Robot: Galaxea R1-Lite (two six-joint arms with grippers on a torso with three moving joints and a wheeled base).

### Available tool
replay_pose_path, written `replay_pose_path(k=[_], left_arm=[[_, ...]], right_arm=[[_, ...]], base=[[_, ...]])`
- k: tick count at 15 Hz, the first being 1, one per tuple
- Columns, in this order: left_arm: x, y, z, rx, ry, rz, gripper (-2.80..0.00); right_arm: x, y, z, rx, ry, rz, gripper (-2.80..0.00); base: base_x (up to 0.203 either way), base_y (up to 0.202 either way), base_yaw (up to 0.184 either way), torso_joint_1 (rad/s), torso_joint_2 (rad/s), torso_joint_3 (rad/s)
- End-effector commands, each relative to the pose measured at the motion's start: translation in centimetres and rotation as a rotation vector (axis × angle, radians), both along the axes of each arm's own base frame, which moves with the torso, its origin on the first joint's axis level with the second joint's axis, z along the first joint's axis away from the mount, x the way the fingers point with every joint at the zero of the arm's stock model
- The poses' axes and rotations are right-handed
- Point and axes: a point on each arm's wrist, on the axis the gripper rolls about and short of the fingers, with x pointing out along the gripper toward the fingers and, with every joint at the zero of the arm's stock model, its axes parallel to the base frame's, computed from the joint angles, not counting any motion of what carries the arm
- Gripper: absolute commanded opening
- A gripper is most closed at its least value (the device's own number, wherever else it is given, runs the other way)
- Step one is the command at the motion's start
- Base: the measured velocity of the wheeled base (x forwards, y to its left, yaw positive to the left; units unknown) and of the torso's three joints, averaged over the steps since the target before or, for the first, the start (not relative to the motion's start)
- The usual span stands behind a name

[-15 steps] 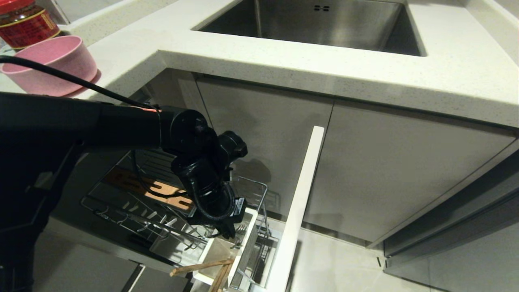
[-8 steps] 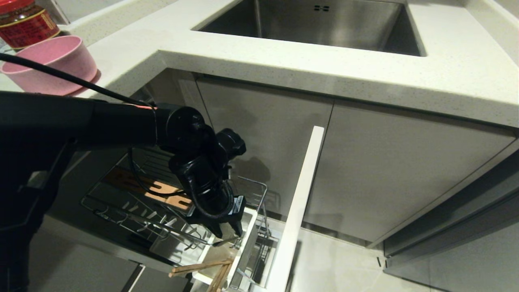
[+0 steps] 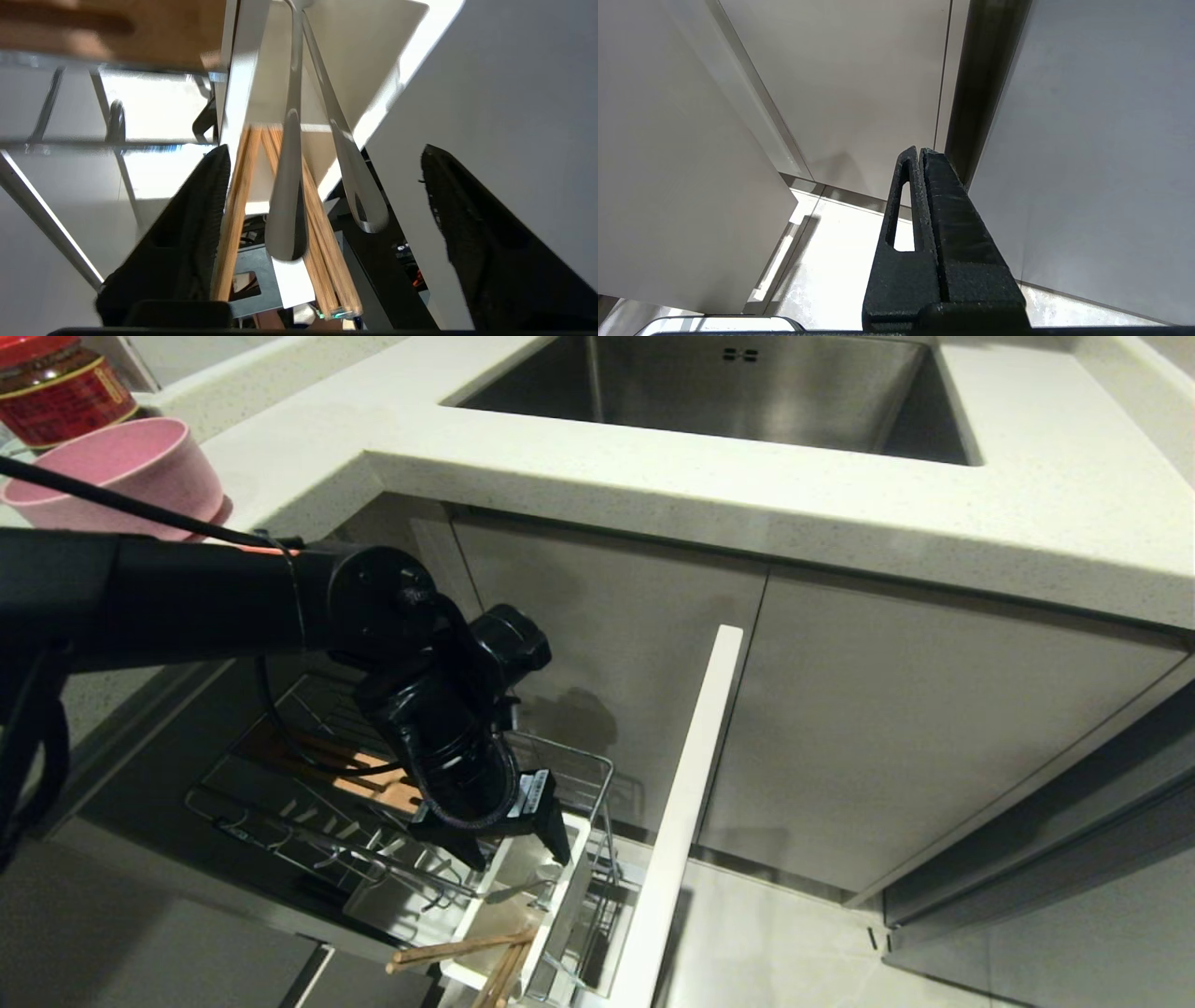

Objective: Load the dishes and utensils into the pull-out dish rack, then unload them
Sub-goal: Pick up the fork and place it in the cupboard, then pick up the bowl and place it in the cupboard

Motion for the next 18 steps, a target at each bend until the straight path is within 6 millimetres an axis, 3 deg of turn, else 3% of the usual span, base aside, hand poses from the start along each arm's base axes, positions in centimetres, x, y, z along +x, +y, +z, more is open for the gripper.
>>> replay_pose_path(k=[1, 2, 3, 8, 13, 15, 18], left_arm=[[-1.5, 0.7, 2.3, -0.035, -0.050, 0.000, 0.00], [-2.1, 1.0, 3.1, -0.047, -0.068, 0.000, 0.00], [-3.0, 1.5, 4.2, -0.066, -0.100, 0.000, -2.80], [-8.2, 4.6, 10.3, -0.166, -0.304, 0.010, -2.80], [-13.3, 8.3, 15.0, -0.248, -0.529, 0.049, -2.80], [-14.3, 9.8, 16.4, -0.261, -0.632, 0.112, -2.80], [-14.2, 11.5, 17.9, -0.270, -0.877, 0.263, -2.80]], right_arm=[[0.2, 0.0, -0.7, 0.000, 0.025, 0.000, -2.80], [0.2, 0.0, -0.7, 0.000, 0.025, 0.000, -2.80], [0.2, 0.0, -0.7, 0.000, 0.025, 0.000, -2.80], [0.2, 0.0, -0.7, 0.000, 0.025, 0.000, -2.80], [0.2, 0.0, -0.7, 0.000, 0.025, 0.000, -2.80], [0.2, 0.0, -0.7, 0.000, 0.025, 0.000, -2.80], [0.2, 0.0, -0.7, 0.000, 0.025, 0.000, -2.80]], base=[[0.000, 0.000, 0.000, 0.000, 0.00, 0.000], [0.000, 0.000, 0.000, 0.000, 0.00, 0.000], [0.000, 0.000, 0.000, 0.000, 0.00, 0.000], [0.000, 0.000, 0.000, 0.000, 0.00, 0.000], [0.000, 0.000, 0.000, 0.000, 0.00, 0.000], [0.000, 0.000, 0.000, 0.000, 0.00, 0.000], [0.000, 0.000, 0.000, 0.000, 0.00, 0.000]])
